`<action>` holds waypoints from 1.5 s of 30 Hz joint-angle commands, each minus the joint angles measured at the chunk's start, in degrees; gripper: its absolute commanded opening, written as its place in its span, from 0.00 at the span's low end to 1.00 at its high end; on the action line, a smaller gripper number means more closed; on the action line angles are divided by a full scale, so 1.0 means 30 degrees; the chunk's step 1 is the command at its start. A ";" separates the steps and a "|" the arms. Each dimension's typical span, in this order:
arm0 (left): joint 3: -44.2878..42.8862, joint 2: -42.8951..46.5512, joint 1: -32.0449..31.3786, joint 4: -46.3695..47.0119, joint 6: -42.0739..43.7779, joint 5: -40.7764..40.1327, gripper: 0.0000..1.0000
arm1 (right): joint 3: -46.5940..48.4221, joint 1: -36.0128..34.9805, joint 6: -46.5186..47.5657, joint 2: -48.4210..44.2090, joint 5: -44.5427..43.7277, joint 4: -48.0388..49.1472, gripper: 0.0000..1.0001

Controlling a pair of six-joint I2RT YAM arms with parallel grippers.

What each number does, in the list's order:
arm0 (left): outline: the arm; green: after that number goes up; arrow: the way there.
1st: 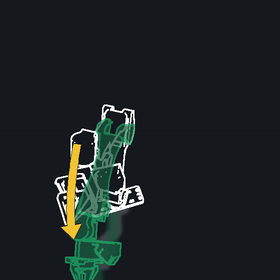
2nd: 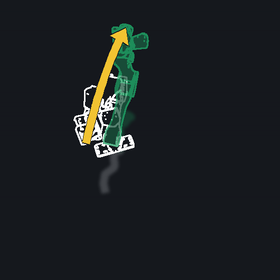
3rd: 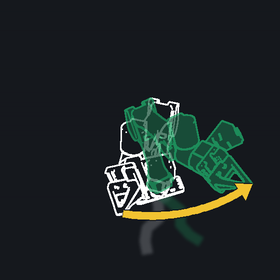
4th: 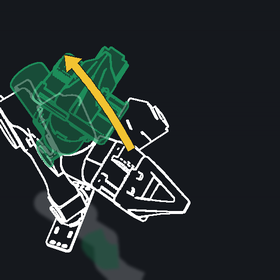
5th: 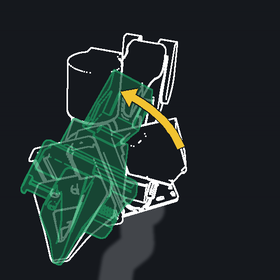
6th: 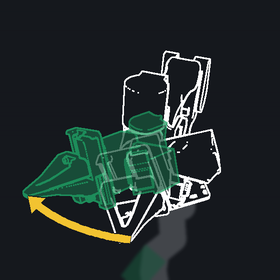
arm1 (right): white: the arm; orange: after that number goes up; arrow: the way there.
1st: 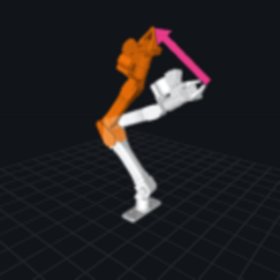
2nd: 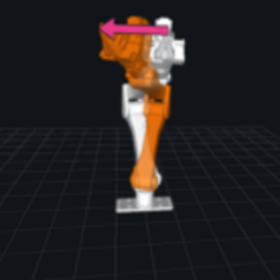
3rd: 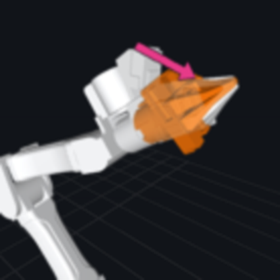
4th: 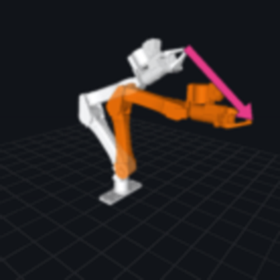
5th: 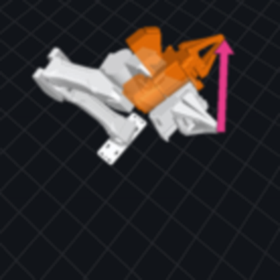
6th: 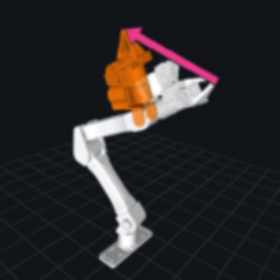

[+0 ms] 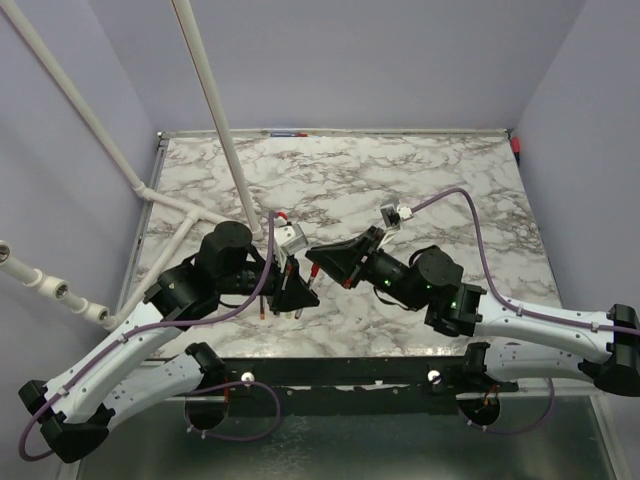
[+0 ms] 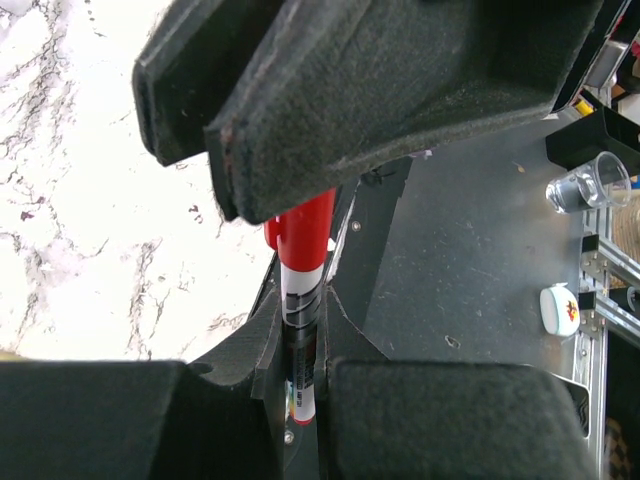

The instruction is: Insert the pens into the pen caps

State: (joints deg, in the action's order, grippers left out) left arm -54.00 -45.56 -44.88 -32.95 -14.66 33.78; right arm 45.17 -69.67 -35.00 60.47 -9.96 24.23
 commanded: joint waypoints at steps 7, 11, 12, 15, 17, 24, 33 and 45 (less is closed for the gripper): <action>-0.2184 -0.0371 0.0646 0.7295 -0.0193 -0.2926 0.00 | -0.1917 -0.2268 -0.0652 0.0732 0.2990 -0.6121 0.01; -0.1429 -0.0107 0.0639 0.7297 -0.0548 -0.2694 0.00 | -0.1337 -0.2266 -0.0424 0.0536 0.2311 -0.6479 0.01; -0.1202 -0.0004 0.0635 0.7292 -0.0650 -0.2565 0.00 | -0.1142 -0.2258 -0.0405 0.0514 0.2043 -0.6749 0.01; -0.0407 0.0451 0.0646 0.7268 -0.1028 -0.2115 0.00 | -0.0763 -0.2267 -0.0294 0.0267 0.1297 -0.7307 0.01; 0.0209 0.0824 0.0639 0.7279 -0.1297 -0.1864 0.00 | -0.0539 -0.2277 -0.0182 0.0031 0.0881 -0.7490 0.01; 0.1970 0.1813 0.0641 0.7213 -0.1895 -0.0752 0.00 | 0.0584 -0.2285 0.0172 -0.0204 -0.0714 -0.7883 0.01; 0.3411 0.2404 0.0636 0.7034 -0.1856 -0.0159 0.00 | 0.2847 -0.2280 0.0938 0.0616 -0.2216 -0.8839 0.13; 0.5006 0.2970 0.0656 0.6494 -0.1754 -0.0451 0.00 | 0.5207 -0.2271 0.2461 0.0475 -0.7113 -1.0210 0.29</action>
State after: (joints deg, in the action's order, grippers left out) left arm -40.21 -37.50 -43.59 -16.01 -19.53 35.42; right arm 58.92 -75.83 -29.95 62.78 -23.88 -0.73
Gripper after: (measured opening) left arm 0.108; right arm 0.248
